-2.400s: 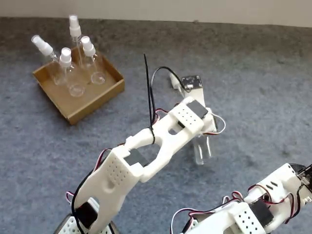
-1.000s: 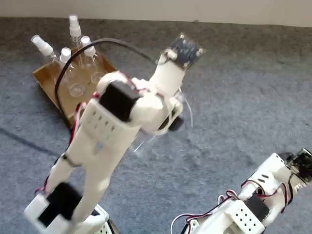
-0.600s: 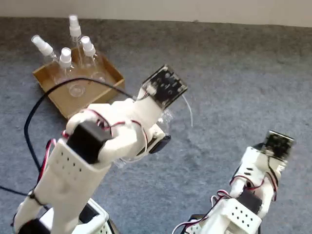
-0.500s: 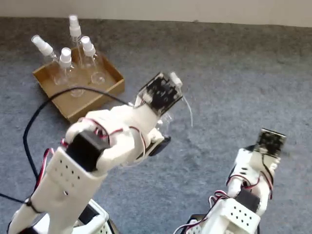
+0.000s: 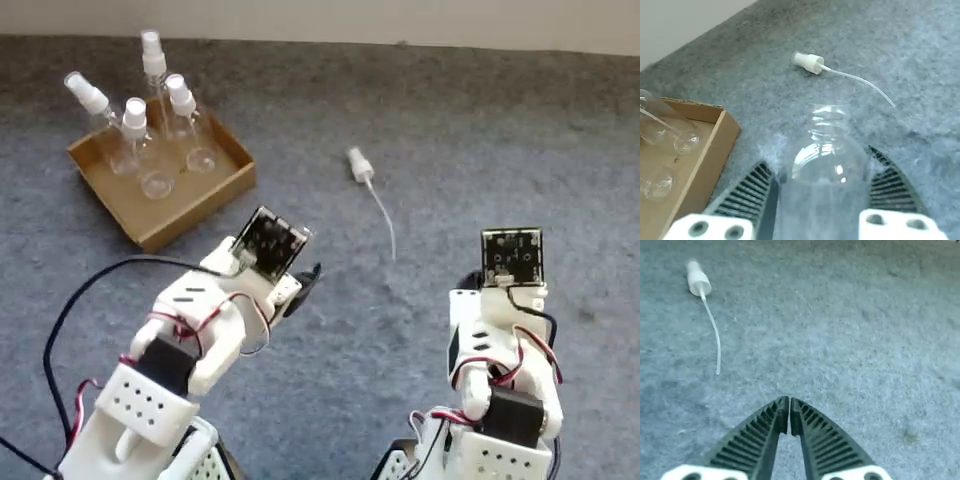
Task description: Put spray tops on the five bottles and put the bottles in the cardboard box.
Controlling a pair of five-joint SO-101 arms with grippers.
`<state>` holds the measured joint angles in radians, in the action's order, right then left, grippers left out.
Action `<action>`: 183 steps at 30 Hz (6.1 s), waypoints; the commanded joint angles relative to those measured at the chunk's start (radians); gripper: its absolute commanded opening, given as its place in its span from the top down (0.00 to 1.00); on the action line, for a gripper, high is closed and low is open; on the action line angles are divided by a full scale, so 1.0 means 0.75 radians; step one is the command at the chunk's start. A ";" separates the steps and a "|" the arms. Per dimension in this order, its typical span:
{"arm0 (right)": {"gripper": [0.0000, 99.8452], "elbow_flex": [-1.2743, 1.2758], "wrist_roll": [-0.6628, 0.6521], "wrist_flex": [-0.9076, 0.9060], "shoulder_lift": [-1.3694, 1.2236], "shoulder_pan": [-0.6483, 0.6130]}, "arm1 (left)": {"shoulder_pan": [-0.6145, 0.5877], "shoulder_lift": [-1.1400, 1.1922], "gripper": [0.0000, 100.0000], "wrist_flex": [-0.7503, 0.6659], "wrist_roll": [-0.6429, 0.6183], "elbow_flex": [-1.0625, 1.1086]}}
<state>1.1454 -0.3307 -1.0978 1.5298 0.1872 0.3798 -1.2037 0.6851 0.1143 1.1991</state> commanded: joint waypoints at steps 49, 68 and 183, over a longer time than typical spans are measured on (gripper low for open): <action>0.80 -3.567 -0.086 -0.392 -3.632 -0.529 | -0.159 -0.805 0.96 -0.354 -0.227 0.662; 1.00 -3.581 -0.094 -0.326 -3.800 -0.523 | -0.152 -0.801 0.96 -0.354 -0.227 0.662; 0.99 -0.633 0.620 0.363 -0.210 -0.531 | 0.637 -0.807 0.96 -0.268 -0.219 0.662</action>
<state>0.6774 0.1327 -0.8707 1.3671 -0.2056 0.8447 -1.7868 0.4872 -0.0422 1.6763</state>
